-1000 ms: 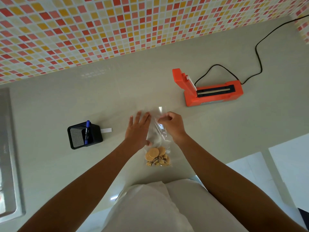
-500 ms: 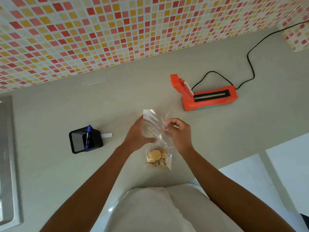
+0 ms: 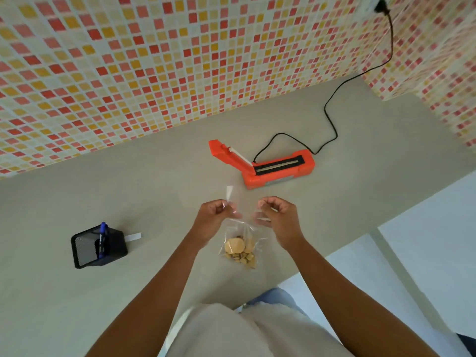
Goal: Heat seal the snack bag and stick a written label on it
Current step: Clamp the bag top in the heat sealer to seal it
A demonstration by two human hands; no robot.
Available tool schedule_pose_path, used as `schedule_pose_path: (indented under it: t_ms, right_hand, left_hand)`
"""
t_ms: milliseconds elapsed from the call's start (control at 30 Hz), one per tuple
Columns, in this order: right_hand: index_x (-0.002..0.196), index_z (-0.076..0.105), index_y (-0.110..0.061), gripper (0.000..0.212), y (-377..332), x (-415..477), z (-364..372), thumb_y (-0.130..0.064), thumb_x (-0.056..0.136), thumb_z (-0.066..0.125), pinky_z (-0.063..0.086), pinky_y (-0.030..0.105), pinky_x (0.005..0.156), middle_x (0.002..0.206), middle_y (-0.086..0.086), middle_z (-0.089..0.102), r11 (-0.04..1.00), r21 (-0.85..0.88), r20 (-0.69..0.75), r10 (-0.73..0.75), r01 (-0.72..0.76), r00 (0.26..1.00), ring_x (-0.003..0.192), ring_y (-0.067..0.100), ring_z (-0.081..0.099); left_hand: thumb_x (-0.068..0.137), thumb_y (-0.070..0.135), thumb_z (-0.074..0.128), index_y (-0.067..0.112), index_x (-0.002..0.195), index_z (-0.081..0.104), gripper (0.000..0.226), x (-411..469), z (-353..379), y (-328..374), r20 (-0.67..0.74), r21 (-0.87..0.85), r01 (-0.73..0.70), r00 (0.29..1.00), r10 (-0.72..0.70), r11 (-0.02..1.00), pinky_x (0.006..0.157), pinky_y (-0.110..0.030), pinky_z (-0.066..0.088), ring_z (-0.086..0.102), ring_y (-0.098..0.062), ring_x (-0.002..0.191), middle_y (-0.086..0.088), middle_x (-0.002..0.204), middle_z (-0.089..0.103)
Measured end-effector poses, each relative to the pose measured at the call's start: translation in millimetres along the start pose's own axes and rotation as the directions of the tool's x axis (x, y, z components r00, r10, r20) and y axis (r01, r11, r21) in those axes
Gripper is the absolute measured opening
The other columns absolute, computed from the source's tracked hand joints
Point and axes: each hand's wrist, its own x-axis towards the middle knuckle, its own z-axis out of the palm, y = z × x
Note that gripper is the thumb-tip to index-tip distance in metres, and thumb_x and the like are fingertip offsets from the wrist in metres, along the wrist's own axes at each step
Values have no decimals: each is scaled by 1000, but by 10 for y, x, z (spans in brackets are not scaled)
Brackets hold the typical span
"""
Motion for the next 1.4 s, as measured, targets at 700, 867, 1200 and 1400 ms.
schedule_pose_path:
  t_ms: [700,867,1200,1400]
  right_hand:
    - [86,71,1,20,-491,1214,-1064,-18,90,71,63,45,69,74,10,66,980,-137,40,147,-141,988,61,17,64]
    - [88,69,8,27,-528,1327,-1112,-19,91,70,60,38,62,64,3,67,967,-230,49,125,-111,991,47,8,64]
    - [83,70,8,28,-478,1418,-1211,-18,90,71,59,34,57,62,6,67,973,-208,55,115,-101,992,47,8,64]
    - [89,69,11,26,-482,1418,-1175,-15,91,71,57,27,54,70,13,68,981,-160,53,118,-108,992,52,15,69]
  left_hand:
    - [102,22,45,9,97,66,26,735,1408,210,-199,-203,153,961,-194,967,64,-29,56,75,-22,76,-7,83,78]
    - [102,21,46,9,95,69,27,809,1576,156,-285,-295,127,934,-214,947,65,-28,58,75,-19,72,-9,80,77]
    - [97,18,56,9,91,72,19,795,1707,100,-306,-334,64,936,-173,940,68,-28,57,74,-24,81,-14,89,76]
    - [98,24,55,8,87,71,25,754,1750,130,-329,-314,44,932,-152,948,65,-24,58,75,-21,80,-10,84,77]
